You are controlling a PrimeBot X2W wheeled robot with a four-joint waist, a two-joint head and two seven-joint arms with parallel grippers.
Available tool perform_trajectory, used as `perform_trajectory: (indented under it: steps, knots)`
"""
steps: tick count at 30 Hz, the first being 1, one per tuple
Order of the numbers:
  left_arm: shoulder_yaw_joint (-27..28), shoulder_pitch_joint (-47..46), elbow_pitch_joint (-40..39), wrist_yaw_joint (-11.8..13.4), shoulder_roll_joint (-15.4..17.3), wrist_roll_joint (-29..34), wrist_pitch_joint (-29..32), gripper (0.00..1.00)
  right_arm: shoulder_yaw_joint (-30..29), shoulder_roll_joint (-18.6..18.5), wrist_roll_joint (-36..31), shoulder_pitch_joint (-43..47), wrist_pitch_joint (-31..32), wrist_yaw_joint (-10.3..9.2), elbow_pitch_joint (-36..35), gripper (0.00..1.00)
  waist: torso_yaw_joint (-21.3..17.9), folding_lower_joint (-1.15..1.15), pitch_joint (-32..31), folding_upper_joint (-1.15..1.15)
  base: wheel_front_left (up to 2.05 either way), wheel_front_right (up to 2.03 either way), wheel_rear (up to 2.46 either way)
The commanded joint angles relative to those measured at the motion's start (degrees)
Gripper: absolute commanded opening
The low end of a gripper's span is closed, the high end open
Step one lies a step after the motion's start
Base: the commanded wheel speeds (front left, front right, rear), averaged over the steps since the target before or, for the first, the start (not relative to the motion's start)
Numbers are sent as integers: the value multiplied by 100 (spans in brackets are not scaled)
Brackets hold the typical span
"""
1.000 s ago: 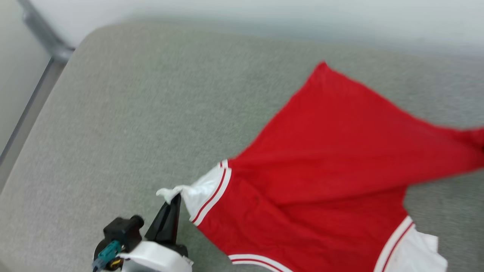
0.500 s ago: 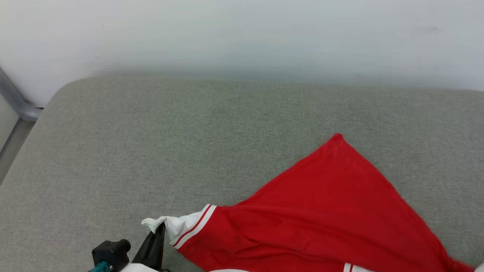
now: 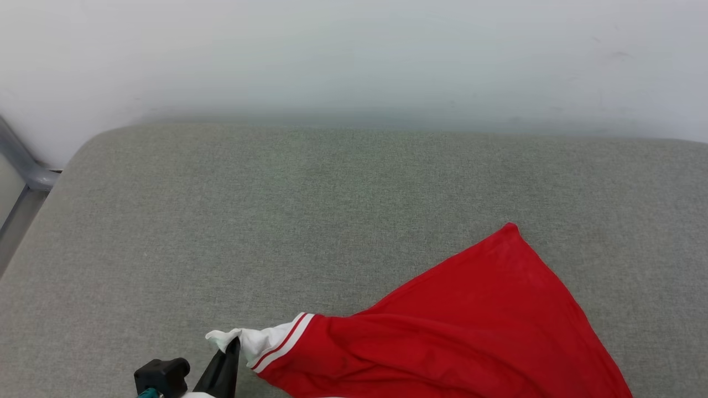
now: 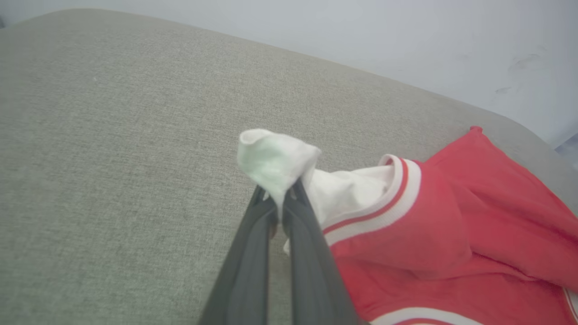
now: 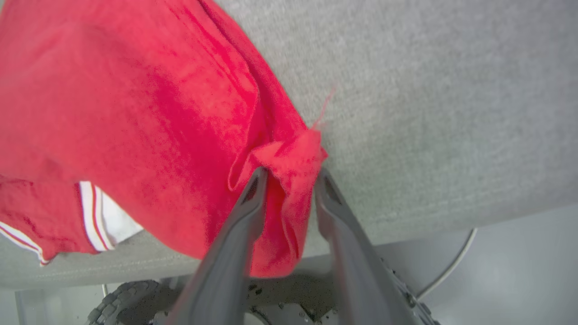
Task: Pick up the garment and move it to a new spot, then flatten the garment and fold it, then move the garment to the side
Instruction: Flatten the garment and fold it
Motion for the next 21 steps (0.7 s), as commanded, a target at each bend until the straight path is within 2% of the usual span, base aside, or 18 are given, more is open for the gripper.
perform_trajectory:
  steps: [1,7,12,15,17,21]
  knots:
    - [-12,6,-5,17,7,-10,12,0,38,13,-59,-146,-330,-4,-65,100,0,1,6,0,0,0,0]
    - [-65,-138,-68,25,17,14,2,0,209,9,-132,-686,-2207,-4,88,100,5,1,127,0,0,0,0]
    - [-138,-321,-196,23,-18,64,-34,0,679,-385,-77,-1365,-2964,-4,517,100,53,1,387,0,0,0,0]
    - [-212,-461,-268,10,-43,93,-44,0,1039,-742,10,-1918,-2984,-4,852,100,126,1,573,0,0,0,0]
    - [-261,-567,-326,-1,-59,120,-56,0,1294,-1008,145,-2313,-2734,-4,1131,100,178,1,705,0,0,0,0]
    - [-360,-764,-429,-29,-73,171,-78,0,1883,-1641,383,-3106,-1699,-4,1637,100,309,1,978,0,0,0,0]
